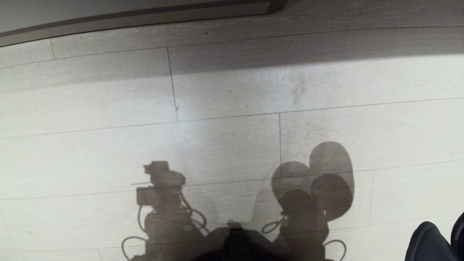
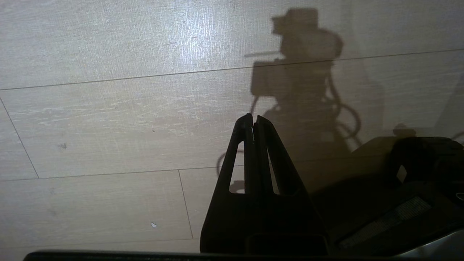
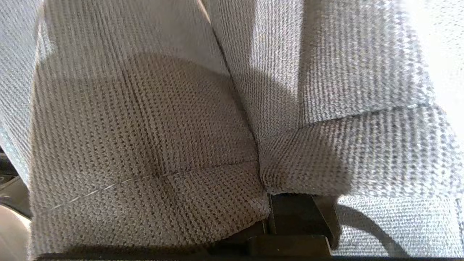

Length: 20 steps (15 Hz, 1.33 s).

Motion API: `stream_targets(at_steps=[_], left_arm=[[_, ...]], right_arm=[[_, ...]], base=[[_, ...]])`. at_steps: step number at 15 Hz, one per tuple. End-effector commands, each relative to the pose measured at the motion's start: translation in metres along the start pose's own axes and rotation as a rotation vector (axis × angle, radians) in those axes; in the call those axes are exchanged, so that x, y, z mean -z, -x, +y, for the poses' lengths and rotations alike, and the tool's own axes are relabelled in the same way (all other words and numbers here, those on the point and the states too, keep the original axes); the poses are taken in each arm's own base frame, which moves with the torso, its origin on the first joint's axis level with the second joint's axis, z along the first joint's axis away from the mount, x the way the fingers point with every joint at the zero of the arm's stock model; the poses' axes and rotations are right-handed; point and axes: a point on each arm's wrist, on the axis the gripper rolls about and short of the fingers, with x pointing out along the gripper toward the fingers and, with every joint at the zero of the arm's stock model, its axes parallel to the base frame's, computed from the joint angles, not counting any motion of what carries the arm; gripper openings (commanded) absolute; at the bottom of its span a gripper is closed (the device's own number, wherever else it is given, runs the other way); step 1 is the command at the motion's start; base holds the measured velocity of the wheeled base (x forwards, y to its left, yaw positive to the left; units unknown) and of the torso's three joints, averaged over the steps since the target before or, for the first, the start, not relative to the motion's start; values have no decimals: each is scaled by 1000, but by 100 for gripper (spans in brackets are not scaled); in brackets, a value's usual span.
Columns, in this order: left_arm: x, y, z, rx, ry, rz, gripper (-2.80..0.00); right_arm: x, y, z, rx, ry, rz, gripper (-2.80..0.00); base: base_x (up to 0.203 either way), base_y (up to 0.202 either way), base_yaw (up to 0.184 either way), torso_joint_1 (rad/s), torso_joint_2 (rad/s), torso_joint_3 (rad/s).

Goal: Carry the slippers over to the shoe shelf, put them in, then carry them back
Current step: Place the slippers into the shoe cabinet

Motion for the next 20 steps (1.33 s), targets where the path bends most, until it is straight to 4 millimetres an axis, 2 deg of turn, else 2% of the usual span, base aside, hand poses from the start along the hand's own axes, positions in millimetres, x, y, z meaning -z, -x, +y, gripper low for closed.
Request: stream_targets(at_steps=[1,4,20], left_arm=[[0,0,0,0,1,-1,-280],[0,0,0,0,4,-1,-280],[0,0,0,0,5,1,-280]], right_arm=[[2,1,0,2,-1,-8,-280],[2,1,0,-1,-6,-8,-280],[2,1,0,-4,2,-8,-280]], base=[[0,0,0,0,0,0],[0,0,0,-1,2,51],[0,0,0,0,2,202]])
